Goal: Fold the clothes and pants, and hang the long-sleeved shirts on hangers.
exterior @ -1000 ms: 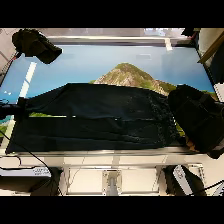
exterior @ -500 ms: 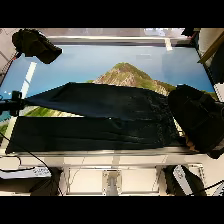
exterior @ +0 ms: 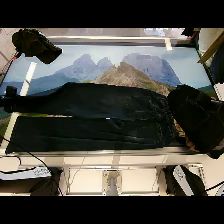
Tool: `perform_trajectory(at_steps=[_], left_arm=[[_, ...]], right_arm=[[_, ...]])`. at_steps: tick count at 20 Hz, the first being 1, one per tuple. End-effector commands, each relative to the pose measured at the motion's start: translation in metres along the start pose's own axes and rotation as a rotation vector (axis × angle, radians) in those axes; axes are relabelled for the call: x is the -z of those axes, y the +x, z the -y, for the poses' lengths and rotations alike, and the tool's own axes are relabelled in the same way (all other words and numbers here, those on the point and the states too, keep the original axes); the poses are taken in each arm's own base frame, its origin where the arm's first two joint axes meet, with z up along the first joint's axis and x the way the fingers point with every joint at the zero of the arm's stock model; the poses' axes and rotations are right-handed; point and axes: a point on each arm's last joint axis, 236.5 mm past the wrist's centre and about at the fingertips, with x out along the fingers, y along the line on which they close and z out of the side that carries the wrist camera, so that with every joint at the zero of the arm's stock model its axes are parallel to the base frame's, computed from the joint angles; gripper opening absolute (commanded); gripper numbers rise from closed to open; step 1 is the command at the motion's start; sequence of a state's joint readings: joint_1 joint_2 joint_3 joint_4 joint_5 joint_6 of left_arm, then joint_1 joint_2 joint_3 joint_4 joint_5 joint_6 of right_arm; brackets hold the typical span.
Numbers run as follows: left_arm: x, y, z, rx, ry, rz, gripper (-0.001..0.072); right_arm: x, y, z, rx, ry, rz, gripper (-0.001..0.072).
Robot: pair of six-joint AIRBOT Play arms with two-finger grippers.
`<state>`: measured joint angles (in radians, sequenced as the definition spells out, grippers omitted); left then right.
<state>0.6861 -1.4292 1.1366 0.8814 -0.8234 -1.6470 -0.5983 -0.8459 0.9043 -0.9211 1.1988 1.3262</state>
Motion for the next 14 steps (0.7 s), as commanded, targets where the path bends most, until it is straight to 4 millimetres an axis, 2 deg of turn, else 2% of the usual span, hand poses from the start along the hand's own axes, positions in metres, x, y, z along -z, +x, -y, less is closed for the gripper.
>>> perform_trajectory(at_steps=[1,5,7,9,10,11,12,14], left_arm=[[-0.052,-0.007,0.013,0.054,-0.039,0.221,0.0013],[-0.112,-0.026,0.013,0.090,-0.121,0.486,0.0012],[-0.118,-0.020,0.008,0.074,-0.097,0.503,0.0015],[-0.110,-0.007,0.010,0.057,-0.032,0.477,0.0029],[-0.107,-0.003,0.015,0.051,0.015,0.473,0.0197],[-0.104,0.000,0.022,0.054,0.048,0.474,0.0542],[-0.104,0.001,0.030,0.065,0.061,0.474,0.0704],[-0.107,-0.005,0.051,0.093,0.103,0.483,0.0708]], right_arm=[[-0.010,0.006,-0.011,-0.004,-0.017,0.042,0.0405],[-0.007,0.014,-0.027,-0.030,-0.055,0.033,0.0404],[-0.001,0.024,-0.030,-0.039,-0.058,-0.001,0.0404],[0.003,0.039,-0.031,-0.045,-0.050,-0.036,0.0404],[0.004,0.049,-0.031,-0.046,-0.040,-0.050,0.0404],[0.005,0.058,-0.031,-0.047,-0.039,-0.061,0.0404],[0.007,0.069,-0.031,-0.047,-0.036,-0.079,0.0404],[0.017,0.086,-0.031,-0.050,-0.035,-0.129,0.0404]])
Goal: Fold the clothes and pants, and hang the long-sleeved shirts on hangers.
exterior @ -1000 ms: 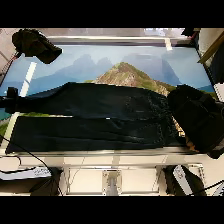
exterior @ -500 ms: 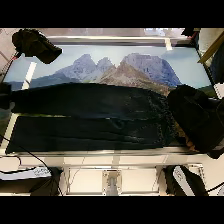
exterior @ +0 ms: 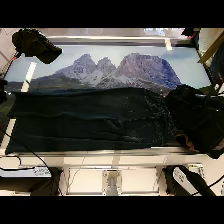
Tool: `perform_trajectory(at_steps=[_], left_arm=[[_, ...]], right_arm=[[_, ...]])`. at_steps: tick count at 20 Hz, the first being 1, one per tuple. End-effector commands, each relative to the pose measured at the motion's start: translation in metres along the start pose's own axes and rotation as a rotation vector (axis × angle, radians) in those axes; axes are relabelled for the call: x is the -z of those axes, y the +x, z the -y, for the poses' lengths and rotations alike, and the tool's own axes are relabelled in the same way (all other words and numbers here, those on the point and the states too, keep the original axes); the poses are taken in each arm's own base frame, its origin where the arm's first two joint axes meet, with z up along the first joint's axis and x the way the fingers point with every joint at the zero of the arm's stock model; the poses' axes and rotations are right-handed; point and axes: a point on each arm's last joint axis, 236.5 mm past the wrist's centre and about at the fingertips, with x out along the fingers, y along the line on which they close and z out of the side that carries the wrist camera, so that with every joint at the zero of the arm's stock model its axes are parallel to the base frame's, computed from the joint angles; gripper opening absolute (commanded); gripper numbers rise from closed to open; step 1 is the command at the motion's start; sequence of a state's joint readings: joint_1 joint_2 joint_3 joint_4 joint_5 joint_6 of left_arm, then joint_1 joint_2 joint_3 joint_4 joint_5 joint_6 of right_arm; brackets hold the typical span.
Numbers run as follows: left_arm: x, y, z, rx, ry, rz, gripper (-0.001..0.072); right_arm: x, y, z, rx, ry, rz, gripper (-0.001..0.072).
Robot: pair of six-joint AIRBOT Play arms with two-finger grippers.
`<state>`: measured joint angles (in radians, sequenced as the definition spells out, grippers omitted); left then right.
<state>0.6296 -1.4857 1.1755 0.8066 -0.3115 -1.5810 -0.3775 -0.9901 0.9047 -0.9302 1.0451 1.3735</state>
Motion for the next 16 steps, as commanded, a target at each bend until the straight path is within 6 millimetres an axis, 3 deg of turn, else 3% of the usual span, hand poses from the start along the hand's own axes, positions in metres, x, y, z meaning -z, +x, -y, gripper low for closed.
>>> perform_trajectory(at_steps=[1,4,6,7,8,10,12,14,16], left_arm=[[-0.008,-0.002,0.031,0.052,0.085,0.016,0.0706],[-0.034,-0.032,0.044,0.080,0.107,0.035,0.0695],[-0.057,-0.069,0.029,0.041,0.160,0.031,0.0695],[-0.062,-0.091,0.012,-0.004,0.194,-0.006,0.0695],[-0.061,-0.114,-0.011,-0.069,0.225,-0.061,0.0693],[-0.045,-0.167,-0.076,-0.253,0.217,-0.195,0.0692],[-0.025,-0.217,-0.138,-0.406,0.110,-0.251,0.0691],[0.010,-0.251,-0.187,-0.483,-0.061,-0.323,0.0691],[0.043,-0.266,-0.229,-0.539,-0.215,-0.361,0.0691]], right_arm=[[0.010,0.030,-0.001,-0.004,0.003,-0.068,0.0404],[0.013,0.029,0.013,0.051,-0.035,-0.080,0.0404],[0.010,0.011,0.028,0.111,-0.062,-0.059,0.0404],[0.008,-0.004,0.036,0.142,-0.069,-0.043,0.0404],[0.007,-0.020,0.043,0.172,-0.069,-0.024,0.0405],[0.007,-0.050,0.057,0.221,-0.054,0.012,0.0405],[0.007,-0.070,0.065,0.245,-0.030,0.043,0.0405],[0.012,-0.074,0.068,0.247,-0.043,0.026,0.0405],[0.016,-0.072,0.062,0.223,-0.055,0.010,0.0405]])
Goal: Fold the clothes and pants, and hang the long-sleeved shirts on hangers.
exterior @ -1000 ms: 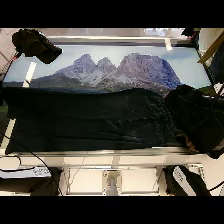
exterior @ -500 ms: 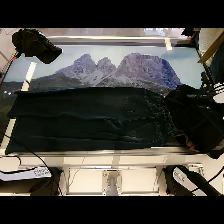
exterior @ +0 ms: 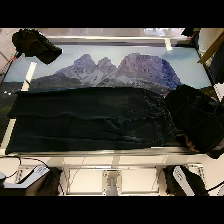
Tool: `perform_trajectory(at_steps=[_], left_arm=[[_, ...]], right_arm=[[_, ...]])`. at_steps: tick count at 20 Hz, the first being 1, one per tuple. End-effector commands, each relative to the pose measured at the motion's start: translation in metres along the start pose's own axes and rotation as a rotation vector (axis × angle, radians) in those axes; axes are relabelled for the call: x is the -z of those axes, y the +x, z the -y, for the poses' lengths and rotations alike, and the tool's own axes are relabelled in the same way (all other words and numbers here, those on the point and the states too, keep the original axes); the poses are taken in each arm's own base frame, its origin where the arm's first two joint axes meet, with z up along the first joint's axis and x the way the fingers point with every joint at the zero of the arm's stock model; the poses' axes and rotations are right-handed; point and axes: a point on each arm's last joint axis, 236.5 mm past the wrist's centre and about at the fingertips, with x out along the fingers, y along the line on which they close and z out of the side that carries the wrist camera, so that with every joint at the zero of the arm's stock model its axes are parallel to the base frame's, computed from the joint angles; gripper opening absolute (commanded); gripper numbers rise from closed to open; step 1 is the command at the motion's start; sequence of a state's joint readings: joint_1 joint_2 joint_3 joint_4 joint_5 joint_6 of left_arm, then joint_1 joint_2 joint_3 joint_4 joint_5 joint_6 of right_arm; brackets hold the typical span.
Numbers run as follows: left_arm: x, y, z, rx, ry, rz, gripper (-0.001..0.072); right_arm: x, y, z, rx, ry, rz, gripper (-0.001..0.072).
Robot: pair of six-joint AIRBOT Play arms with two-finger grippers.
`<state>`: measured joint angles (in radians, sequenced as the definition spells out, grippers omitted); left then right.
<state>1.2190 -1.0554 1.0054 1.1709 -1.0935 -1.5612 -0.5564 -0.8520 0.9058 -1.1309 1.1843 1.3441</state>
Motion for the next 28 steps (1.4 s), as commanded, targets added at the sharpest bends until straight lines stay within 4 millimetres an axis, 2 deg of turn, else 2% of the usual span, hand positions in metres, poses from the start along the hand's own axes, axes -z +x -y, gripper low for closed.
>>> perform_trajectory(at_steps=[1,4,8,10,12,14,18,19,20,21,26,27,28], left_arm=[[0.078,0.003,-0.083,-0.095,-0.228,-0.196,0.0691],[0.111,0.023,-0.103,-0.050,-0.281,-0.274,0.0689],[0.130,0.042,-0.109,0.014,-0.308,-0.369,0.0674],[0.131,0.051,-0.111,0.027,-0.310,-0.378,0.0671],[0.119,0.059,-0.101,0.092,-0.288,-0.334,0.0556],[0.106,0.063,-0.092,0.142,-0.292,-0.286,0.0557],[0.113,0.072,-0.096,0.138,-0.307,-0.321,0.0555],[0.116,0.074,-0.096,0.138,-0.309,-0.334,0.0541],[0.118,0.077,-0.094,0.143,-0.309,-0.345,0.0484],[0.119,0.079,-0.093,0.144,-0.307,-0.353,0.0462],[0.127,0.097,-0.080,0.137,-0.251,-0.386,0.0457],[0.130,0.100,-0.075,0.141,-0.240,-0.399,0.0361],[0.131,0.100,-0.071,0.149,-0.233,-0.408,0.0072]], right_arm=[[0.008,-0.008,-0.001,-0.014,-0.018,-0.021,0.0405],[0.008,-0.008,-0.006,-0.036,-0.017,-0.022,0.0405],[0.006,-0.009,-0.016,-0.077,-0.002,-0.012,0.0405],[0.004,-0.010,-0.024,-0.110,0.010,-0.003,0.0405],[0.002,-0.011,-0.031,-0.143,0.022,0.004,0.0404],[0.004,-0.011,-0.035,-0.158,0.026,-0.004,0.0405],[0.007,-0.011,-0.036,-0.161,0.025,-0.016,0.0405],[0.007,-0.011,-0.036,-0.161,0.025,-0.016,0.0404],[0.007,-0.011,-0.036,-0.161,0.026,-0.016,0.0404],[0.007,-0.011,-0.036,-0.161,0.029,-0.016,0.0404],[0.007,-0.011,-0.035,-0.160,0.031,-0.017,0.0404],[0.008,-0.012,-0.036,-0.161,0.030,-0.022,0.0404],[0.009,-0.012,-0.034,-0.153,0.026,-0.027,0.0404]])
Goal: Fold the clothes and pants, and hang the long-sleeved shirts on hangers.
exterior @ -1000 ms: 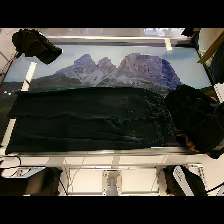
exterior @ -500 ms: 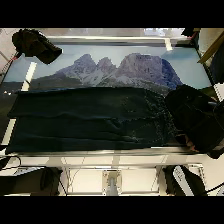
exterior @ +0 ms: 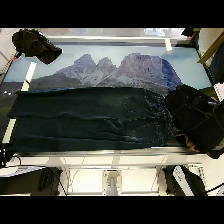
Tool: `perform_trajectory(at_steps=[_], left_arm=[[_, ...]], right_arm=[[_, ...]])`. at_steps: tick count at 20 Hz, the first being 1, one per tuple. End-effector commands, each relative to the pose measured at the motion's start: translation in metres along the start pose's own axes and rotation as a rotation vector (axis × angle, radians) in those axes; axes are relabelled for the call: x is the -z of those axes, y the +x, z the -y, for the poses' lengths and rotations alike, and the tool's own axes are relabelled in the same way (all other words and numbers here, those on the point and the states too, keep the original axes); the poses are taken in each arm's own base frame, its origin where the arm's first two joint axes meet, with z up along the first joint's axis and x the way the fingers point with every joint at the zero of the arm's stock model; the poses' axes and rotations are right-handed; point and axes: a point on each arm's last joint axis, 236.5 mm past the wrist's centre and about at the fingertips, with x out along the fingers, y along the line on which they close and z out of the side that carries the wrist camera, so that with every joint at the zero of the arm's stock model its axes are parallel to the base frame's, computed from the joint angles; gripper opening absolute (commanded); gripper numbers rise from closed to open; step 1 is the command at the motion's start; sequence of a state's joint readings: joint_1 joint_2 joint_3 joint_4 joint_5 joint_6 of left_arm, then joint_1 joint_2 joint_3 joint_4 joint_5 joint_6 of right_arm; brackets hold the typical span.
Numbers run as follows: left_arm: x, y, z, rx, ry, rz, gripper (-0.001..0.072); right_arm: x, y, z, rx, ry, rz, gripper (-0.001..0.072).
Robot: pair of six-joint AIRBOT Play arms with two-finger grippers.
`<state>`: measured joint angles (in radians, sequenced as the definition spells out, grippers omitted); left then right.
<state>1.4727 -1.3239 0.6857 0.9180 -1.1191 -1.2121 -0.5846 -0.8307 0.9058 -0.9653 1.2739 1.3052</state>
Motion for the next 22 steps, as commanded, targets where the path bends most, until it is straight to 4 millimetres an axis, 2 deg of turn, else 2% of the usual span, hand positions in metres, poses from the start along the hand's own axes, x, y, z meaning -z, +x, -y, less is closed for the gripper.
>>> perform_trajectory(at_steps=[1,4,7,8,10,15,17,22], left_arm=[[0.004,0.009,0.009,0.000,0.029,-0.025,0.0013],[0.001,0.001,0.012,0.000,0.044,0.003,0.0015],[-0.005,-0.007,0.017,0.001,0.060,0.034,0.0015],[-0.005,-0.008,0.018,0.001,0.064,0.039,0.0015],[-0.003,-0.009,0.019,0.004,0.066,0.033,0.0015],[0.001,-0.009,0.020,0.009,0.066,0.016,0.0015],[0.001,-0.009,0.020,0.010,0.066,0.015,0.0015],[0.002,-0.009,0.021,0.011,0.066,0.010,0.0016]], right_arm=[[0.005,-0.002,0.009,0.041,-0.014,-0.021,0.0404],[0.023,-0.004,0.046,0.164,0.010,-0.088,0.0406],[0.052,0.005,0.086,0.167,0.239,-0.103,0.0408],[0.065,0.011,0.093,0.135,0.321,-0.117,0.0408],[0.094,0.027,0.097,0.043,0.444,-0.168,0.0466],[0.161,0.076,0.102,-0.084,0.596,-0.370,0.0481],[0.168,0.088,0.105,-0.111,0.603,-0.387,0.0481],[0.153,0.097,0.121,-0.071,0.581,-0.301,0.0481]])
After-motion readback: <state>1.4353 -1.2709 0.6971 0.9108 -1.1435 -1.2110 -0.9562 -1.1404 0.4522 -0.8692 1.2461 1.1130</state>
